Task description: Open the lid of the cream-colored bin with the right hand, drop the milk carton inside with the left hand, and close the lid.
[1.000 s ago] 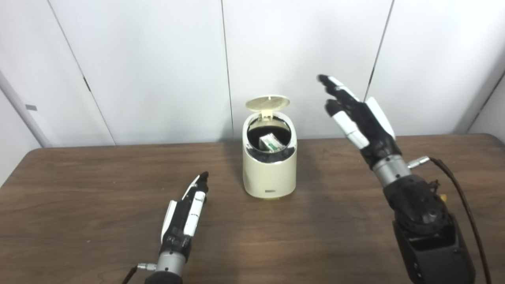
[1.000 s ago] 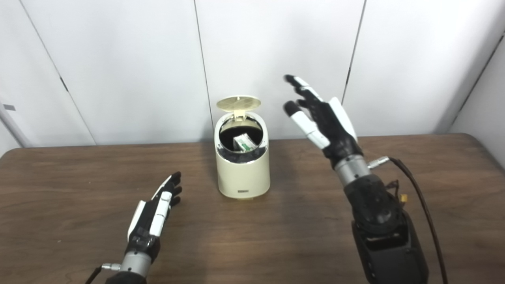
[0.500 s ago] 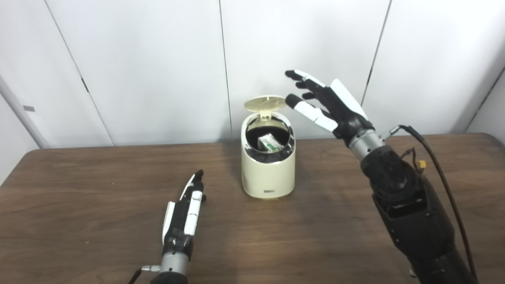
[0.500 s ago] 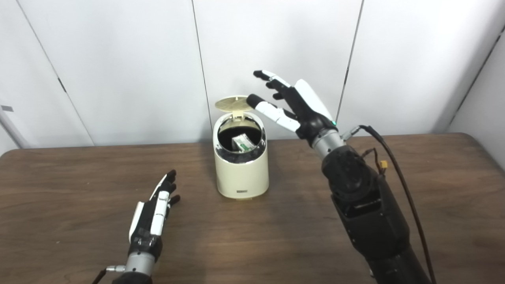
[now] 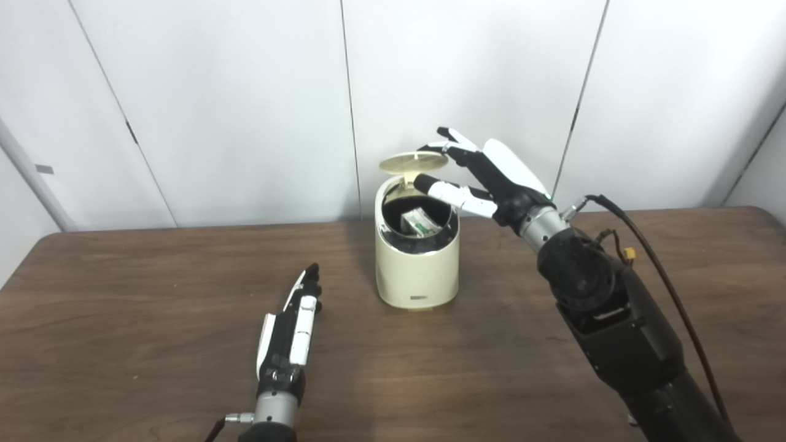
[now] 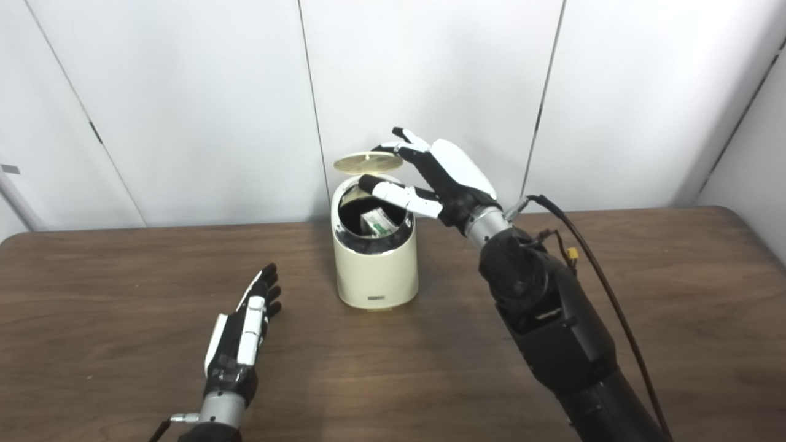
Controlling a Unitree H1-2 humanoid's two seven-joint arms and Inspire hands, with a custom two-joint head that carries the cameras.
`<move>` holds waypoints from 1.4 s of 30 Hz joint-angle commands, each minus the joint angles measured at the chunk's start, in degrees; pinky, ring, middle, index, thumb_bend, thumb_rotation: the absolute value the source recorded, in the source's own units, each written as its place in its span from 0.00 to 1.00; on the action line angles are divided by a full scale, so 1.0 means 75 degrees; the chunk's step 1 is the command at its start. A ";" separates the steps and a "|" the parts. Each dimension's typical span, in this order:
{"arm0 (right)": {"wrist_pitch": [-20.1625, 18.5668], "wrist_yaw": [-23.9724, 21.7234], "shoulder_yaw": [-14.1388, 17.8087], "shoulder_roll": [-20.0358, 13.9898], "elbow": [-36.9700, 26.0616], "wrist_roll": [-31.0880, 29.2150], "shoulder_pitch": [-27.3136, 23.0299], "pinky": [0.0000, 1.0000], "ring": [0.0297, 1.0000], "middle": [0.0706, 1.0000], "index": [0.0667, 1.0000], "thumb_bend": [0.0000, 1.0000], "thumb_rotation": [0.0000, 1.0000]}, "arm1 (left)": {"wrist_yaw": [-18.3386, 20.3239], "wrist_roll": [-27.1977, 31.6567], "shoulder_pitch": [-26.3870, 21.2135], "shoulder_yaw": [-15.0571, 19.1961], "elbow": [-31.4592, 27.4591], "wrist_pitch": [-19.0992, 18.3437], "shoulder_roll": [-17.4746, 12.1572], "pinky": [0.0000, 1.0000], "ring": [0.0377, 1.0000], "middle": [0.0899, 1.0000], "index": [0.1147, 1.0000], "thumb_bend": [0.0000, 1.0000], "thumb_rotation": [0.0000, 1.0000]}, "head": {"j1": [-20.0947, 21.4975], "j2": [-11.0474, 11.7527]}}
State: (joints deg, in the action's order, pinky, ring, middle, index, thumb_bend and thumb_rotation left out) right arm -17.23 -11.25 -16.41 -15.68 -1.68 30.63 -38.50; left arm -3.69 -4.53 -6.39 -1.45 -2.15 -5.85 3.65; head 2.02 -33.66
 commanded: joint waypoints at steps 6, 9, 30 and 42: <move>0.0063 -0.0190 -0.0113 -0.0185 -0.0820 0.0589 -0.0007 0.92 1.00 0.99 0.82 0.66 1.00 | 0.0054 0.0058 -0.0175 -0.0040 -0.0290 -0.0176 0.0036 1.00 0.94 0.96 0.96 0.61 1.00 | -0.0029 -0.0059; -0.0178 -0.0350 -0.0091 -0.0141 -0.1120 0.0741 0.0172 0.92 1.00 0.99 0.84 0.67 1.00 | 0.0078 0.0091 -0.0166 -0.0032 -0.0309 -0.0207 0.0009 1.00 0.94 0.95 0.96 0.60 1.00 | -0.0021 -0.0079; -0.0432 -0.1502 -0.0879 0.0086 -0.1637 0.2422 0.0608 0.95 1.00 1.00 0.84 0.60 0.93 | 0.0206 0.0597 -0.0205 0.0168 -0.0274 -0.0233 0.0167 0.89 0.93 0.96 0.99 0.63 0.95 | 0.0014 -0.0218; -0.0097 -0.1643 -0.1186 0.0028 -0.1633 0.3092 0.0799 0.97 1.00 1.00 0.84 0.60 0.94 | 0.0138 0.0614 -0.0247 0.0057 -0.0391 -0.0357 0.0322 0.89 0.93 0.97 1.00 0.63 0.98 | -0.0067 -0.0186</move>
State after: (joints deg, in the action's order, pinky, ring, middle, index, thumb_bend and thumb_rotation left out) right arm -19.69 -22.95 -24.98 -15.49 -12.57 53.36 -31.52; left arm -2.43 0.13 -6.39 -0.98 -3.78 -8.92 5.79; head 1.49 -34.98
